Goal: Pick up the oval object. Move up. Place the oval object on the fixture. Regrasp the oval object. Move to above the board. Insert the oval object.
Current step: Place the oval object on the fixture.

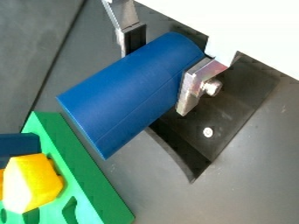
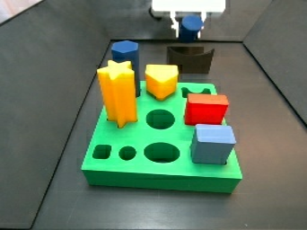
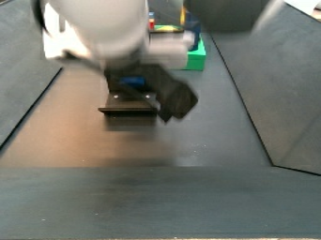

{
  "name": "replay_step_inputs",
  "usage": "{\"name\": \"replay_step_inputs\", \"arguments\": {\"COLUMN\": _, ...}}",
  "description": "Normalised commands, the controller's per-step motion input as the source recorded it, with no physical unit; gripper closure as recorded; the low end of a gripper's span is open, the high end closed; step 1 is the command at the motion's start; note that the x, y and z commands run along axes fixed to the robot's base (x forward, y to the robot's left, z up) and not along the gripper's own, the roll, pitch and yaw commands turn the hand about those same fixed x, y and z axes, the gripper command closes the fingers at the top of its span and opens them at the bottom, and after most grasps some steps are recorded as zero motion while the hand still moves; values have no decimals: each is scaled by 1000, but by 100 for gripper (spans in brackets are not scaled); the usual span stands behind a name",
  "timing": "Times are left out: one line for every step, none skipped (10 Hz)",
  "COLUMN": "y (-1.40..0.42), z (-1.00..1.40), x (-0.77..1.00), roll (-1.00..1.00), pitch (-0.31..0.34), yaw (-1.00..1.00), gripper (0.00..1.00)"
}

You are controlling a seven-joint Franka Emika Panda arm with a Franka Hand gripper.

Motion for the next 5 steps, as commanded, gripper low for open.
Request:
{"name": "replay_step_inputs", "arguments": {"y": 107, "z": -1000, "x": 168, "roll": -415, "pitch": 8, "yaw": -105, "gripper": 100}}
{"name": "replay_step_inputs", "arguments": {"y": 103, "z": -1000, "x": 173, "roll": -276, "pitch": 13, "yaw": -89, "gripper": 100}}
{"name": "replay_step_inputs", "arguments": {"y": 102, "z": -1000, "x": 179, "roll": -222, "pitch": 8, "yaw": -81, "gripper": 100}}
{"name": "replay_step_inputs", "arguments": {"y": 81, "z": -700, "x": 129, "roll": -171, "pitch": 1, "yaw": -74, "gripper": 100}}
{"name": "replay_step_inputs", "arguments": {"y": 69, "z": -524, "x": 103, "roll": -146, "pitch": 0, "yaw": -69, "gripper": 100}}
